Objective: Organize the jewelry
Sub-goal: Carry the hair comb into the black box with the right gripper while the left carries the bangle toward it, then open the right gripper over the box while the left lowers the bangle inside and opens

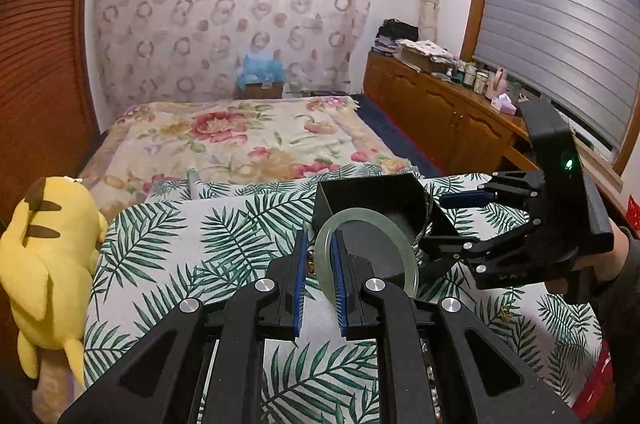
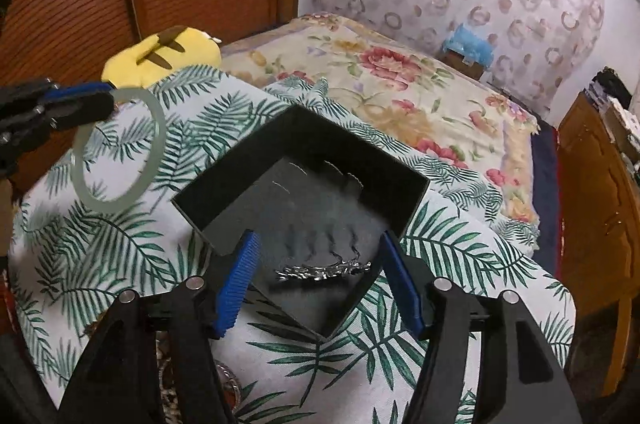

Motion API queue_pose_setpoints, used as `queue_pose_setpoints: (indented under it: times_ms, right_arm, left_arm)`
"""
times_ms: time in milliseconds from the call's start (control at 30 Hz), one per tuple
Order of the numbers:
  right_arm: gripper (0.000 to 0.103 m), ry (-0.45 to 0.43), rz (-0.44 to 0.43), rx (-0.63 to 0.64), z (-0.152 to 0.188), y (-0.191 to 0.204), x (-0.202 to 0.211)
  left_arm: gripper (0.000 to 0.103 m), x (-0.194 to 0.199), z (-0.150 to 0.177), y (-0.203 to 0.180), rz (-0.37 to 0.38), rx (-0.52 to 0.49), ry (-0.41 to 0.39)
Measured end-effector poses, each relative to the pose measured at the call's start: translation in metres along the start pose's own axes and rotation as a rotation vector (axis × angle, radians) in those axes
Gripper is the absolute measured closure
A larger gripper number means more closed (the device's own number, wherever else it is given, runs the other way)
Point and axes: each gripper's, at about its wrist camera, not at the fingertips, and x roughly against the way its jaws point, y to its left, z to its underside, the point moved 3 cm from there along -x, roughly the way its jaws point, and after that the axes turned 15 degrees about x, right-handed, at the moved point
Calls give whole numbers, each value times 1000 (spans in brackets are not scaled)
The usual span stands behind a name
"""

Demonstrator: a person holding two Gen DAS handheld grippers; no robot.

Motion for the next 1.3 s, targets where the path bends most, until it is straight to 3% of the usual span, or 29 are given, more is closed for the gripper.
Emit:
queue_pose_setpoints:
  times_ms: [333,500,700,800,1000,1300]
  right_arm:
    - [37,-73,22,-32,-1,-13,19]
    - [37,-132,29,-58,9,-23,49]
    - [37,-118,97,-40,27,-30,71]
    - [37,-80,143,-64,40,-43,69]
    - [37,-24,154,-100,53,-51,47]
    - [37,-73,99,-33,18,-19,32]
  left_arm:
    - [92,-3,2,-5,5,-9,5]
    - [92,-7,7,-8,9,-9,14]
    - [92,-8,8,-7,12,-10,15]
    - [92,-9,9,-8,16,-9,15]
    - [92,-9,8,-13,14,-16,11]
    - [92,-1,2,-9,9,-6,-6]
